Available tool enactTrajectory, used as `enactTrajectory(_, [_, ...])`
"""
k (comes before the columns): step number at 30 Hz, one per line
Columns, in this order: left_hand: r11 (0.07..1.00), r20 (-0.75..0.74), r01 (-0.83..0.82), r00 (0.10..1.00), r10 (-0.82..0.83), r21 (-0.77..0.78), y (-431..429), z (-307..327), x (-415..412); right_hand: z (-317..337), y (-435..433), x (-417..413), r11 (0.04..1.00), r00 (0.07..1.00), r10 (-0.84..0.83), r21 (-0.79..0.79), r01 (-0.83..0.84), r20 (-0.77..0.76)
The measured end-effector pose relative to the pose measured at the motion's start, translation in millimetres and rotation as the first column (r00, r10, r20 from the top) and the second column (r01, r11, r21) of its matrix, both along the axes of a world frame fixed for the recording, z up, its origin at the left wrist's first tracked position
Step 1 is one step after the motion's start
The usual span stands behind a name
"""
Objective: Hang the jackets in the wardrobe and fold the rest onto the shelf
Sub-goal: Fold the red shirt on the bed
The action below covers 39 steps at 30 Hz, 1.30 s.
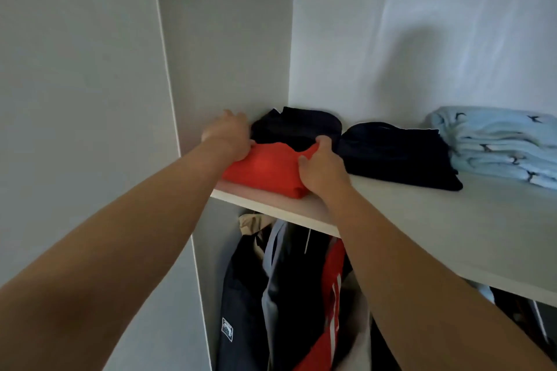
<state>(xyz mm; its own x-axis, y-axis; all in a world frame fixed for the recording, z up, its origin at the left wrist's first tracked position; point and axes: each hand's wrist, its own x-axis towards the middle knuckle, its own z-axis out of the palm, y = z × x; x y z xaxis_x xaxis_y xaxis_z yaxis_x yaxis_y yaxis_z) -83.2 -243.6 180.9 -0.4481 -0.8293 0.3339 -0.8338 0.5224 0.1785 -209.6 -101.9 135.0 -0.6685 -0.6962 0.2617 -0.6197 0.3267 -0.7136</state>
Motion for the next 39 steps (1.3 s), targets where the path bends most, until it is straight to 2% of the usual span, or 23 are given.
enactTrajectory(2, [0.997,-0.086,0.07,0.994,-0.067,0.031,-1,-13,-10,-2,-3,-1,0.998,0.983,-0.055,0.021,0.059,-0.176])
enactTrajectory(4, [0.986,-0.142,0.141,0.982,-0.127,0.093,-4,-22,-15,-1,-2,3,0.997,0.939,-0.074,-0.049,0.061,-0.337])
enactTrajectory(6, [0.97,-0.138,0.165,0.98,-0.141,0.176,-7,-31,-14,-5,-4,7,1.0,0.898,0.025,0.015,-0.021,-0.439])
enactTrajectory(8, [0.965,-0.083,0.153,0.987,-0.138,0.215,-8,-36,-13,-12,-3,11,0.988,0.895,0.113,0.146,-0.055,-0.431])
enactTrajectory(12, [0.97,0.07,0.082,0.992,-0.101,0.23,-4,-32,-15,-13,2,18,0.986,0.886,0.069,0.166,0.009,-0.458])
enactTrajectory(15, [0.998,0.011,0.028,1.0,-0.029,0.048,12,-25,-11,-5,10,20,0.977,0.918,0.125,0.209,-0.047,-0.376])
enactTrajectory(16, [0.998,-0.054,0.044,0.997,-0.046,-0.041,22,-22,-9,-2,17,21,0.981,0.929,0.128,0.183,-0.067,-0.348])
enactTrajectory(18, [0.972,-0.227,0.148,0.956,-0.188,-0.182,48,-19,-7,2,37,21,0.998,0.936,0.058,0.04,-0.047,-0.347])
enactTrajectory(22, [0.841,-0.438,0.401,0.722,-0.535,-0.364,120,-22,-5,-3,108,31,0.954,0.949,-0.162,-0.288,0.081,-0.271])
enactTrajectory(27, [0.657,-0.558,0.639,0.399,-0.728,-0.4,226,-58,11,-37,232,83,0.806,0.889,-0.437,-0.498,0.32,-0.136])
enactTrajectory(30, [0.466,-0.583,0.797,0.181,-0.792,-0.384,298,-92,30,-66,308,132,0.644,0.755,-0.655,-0.553,0.528,-0.043])
enactTrajectory(33, [0.235,-0.649,0.913,-0.043,-0.759,-0.335,374,-123,57,-91,381,194,0.479,0.616,-0.784,-0.56,0.676,0.072])
enactTrajectory(37, [-0.035,-0.739,0.97,-0.206,-0.642,-0.24,486,-141,102,-98,479,284,0.247,0.398,-0.898,-0.532,0.81,0.189])
enactTrajectory(39, [-0.182,-0.741,0.946,-0.322,-0.589,-0.267,542,-138,131,-95,528,328,0.109,0.28,-0.93,-0.551,0.827,0.237])
